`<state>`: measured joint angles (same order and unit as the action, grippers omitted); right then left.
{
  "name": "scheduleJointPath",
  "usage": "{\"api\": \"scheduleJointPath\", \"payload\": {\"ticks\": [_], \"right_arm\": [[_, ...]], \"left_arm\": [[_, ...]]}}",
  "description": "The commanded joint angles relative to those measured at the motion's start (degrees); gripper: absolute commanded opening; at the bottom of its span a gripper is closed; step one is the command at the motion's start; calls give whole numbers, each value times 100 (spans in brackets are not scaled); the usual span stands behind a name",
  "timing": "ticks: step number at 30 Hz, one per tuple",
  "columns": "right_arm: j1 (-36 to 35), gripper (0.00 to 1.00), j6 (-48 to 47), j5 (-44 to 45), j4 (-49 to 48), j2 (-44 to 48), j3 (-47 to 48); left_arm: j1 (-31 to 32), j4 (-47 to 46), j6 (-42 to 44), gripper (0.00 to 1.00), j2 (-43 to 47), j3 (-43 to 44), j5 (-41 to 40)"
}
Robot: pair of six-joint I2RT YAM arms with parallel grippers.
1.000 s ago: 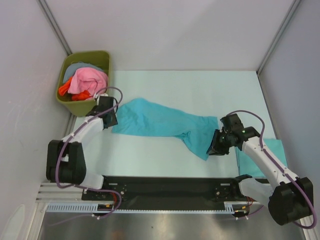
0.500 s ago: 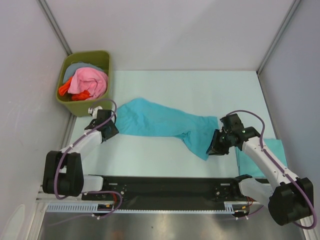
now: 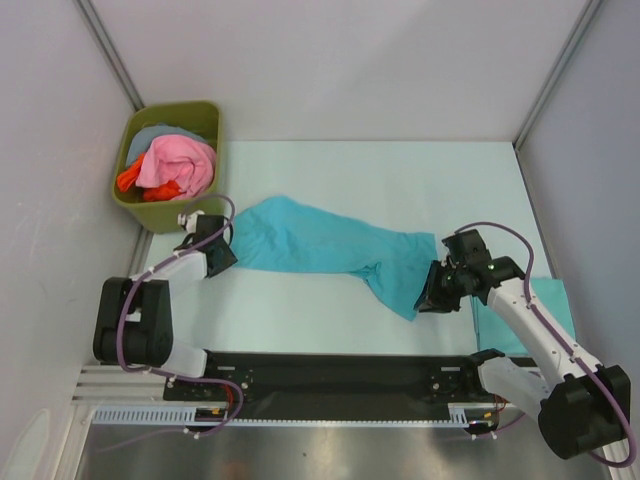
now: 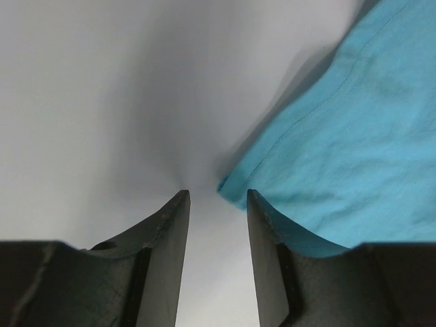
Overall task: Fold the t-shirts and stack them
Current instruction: Flatten the tshirt out
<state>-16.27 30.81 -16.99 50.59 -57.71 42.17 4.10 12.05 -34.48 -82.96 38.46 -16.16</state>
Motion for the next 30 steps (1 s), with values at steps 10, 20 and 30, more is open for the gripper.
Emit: {"api": "scheduleJointPath", "payload": {"ticks": [10,20,30], "right_arm": [[28,23,48,-58,-110,24,-86],[1,28,294,29,-181,-91,-315],[-60,31,1401,73,-1068,-214,-1246]], "left_arm": [[-85,51,-67,45,-333,443,148],[-383,236,-164,35,-870,654,552],[-383,402,28,4,-1021,760,694]]}}
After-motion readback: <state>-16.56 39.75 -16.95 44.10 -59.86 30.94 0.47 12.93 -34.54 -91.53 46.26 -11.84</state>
